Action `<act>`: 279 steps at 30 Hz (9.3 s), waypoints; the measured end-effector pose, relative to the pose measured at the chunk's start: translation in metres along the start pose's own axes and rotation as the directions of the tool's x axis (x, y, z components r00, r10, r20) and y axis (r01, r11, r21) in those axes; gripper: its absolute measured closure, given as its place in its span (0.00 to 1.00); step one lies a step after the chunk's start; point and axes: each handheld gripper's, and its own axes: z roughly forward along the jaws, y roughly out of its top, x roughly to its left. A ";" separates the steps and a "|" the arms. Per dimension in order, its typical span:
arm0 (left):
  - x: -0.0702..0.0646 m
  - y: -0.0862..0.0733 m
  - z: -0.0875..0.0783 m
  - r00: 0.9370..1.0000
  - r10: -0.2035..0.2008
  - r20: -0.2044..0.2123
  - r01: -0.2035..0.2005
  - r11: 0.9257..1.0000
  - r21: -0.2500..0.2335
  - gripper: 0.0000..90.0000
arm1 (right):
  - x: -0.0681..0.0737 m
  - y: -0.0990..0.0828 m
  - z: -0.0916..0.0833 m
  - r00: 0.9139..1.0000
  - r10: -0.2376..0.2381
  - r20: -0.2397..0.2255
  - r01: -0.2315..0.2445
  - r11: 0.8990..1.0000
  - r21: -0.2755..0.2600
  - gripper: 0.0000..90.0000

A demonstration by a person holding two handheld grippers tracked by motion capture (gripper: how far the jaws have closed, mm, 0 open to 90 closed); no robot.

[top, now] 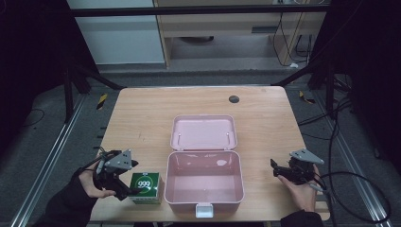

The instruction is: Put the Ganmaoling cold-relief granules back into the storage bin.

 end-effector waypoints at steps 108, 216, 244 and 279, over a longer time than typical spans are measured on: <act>-0.032 0.024 0.009 0.998 -0.068 -0.008 0.068 0.996 0.054 0.16 | 0.001 -0.005 0.011 0.999 -0.031 -0.026 0.033 0.995 0.095 0.05; -0.080 0.080 0.087 0.925 0.295 0.238 -0.363 0.870 0.333 0.16 | 0.002 -0.008 0.015 0.997 -0.063 -0.036 0.067 0.991 0.114 0.05; -0.072 0.042 0.112 0.980 0.116 0.160 -0.154 0.956 0.251 0.15 | 0.003 -0.008 0.016 0.997 -0.068 -0.042 0.073 0.989 0.126 0.03; -0.045 0.087 0.028 0.995 0.093 0.043 -0.089 0.992 -0.095 0.37 | 0.003 -0.007 0.012 0.997 -0.078 -0.025 0.081 0.991 0.108 0.09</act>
